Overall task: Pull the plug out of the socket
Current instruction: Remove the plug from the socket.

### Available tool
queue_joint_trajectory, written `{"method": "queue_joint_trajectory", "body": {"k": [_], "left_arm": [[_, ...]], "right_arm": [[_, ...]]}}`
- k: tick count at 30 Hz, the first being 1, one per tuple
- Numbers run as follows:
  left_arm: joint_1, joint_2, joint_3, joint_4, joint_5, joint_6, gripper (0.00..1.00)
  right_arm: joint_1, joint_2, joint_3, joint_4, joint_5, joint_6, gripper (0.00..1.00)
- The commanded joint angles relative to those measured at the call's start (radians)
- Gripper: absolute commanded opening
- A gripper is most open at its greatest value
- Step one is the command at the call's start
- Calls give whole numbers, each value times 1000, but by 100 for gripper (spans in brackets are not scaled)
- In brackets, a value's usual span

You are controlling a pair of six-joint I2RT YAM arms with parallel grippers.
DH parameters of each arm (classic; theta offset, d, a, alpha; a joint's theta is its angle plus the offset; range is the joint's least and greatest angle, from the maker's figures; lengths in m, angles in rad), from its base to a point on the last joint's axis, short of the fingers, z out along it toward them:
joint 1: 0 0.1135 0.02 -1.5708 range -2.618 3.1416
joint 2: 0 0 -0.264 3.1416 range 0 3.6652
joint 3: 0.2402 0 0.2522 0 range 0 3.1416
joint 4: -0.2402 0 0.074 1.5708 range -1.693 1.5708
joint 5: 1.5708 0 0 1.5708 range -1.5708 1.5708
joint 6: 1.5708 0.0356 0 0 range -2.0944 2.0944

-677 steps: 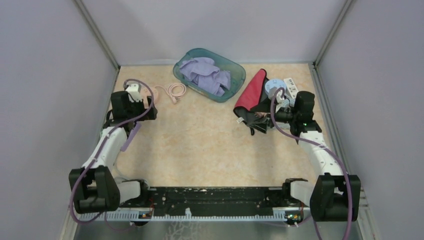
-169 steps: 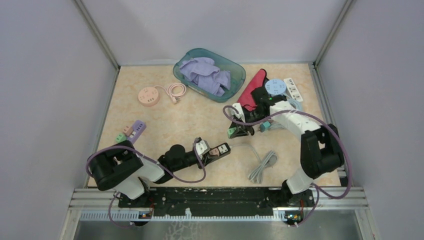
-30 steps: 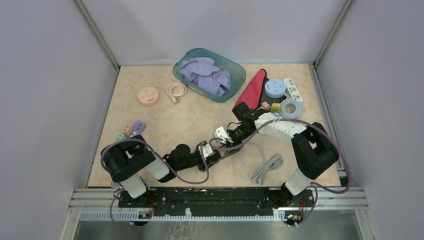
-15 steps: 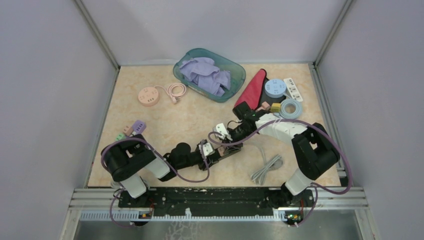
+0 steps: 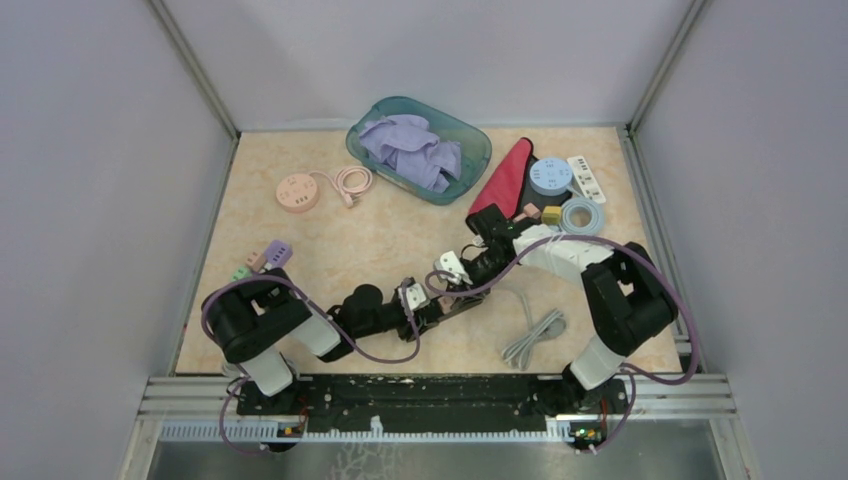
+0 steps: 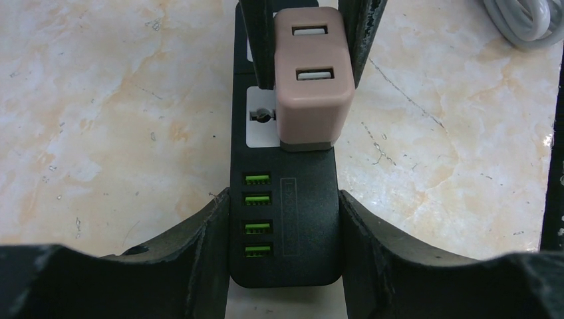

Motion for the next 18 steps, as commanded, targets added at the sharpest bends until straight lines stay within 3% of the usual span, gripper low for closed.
{"method": "queue_joint_trajectory", "body": {"k": [1,6,14,18], "left_arm": [[11,-9,12,-67,26,-37,0],[16,-10,28,-91,32,-53,0],[16,-2,47,-127,47,-53,0],[17,7,48,-130,54,-56,0]], "right_arm": [[1,11,31,-133,-81,-217,0],[55,8,23,-124,-106,-209,0],[109,-15,7,198,-173,238,0],[66,-5,8,223,-175,271,0]]}}
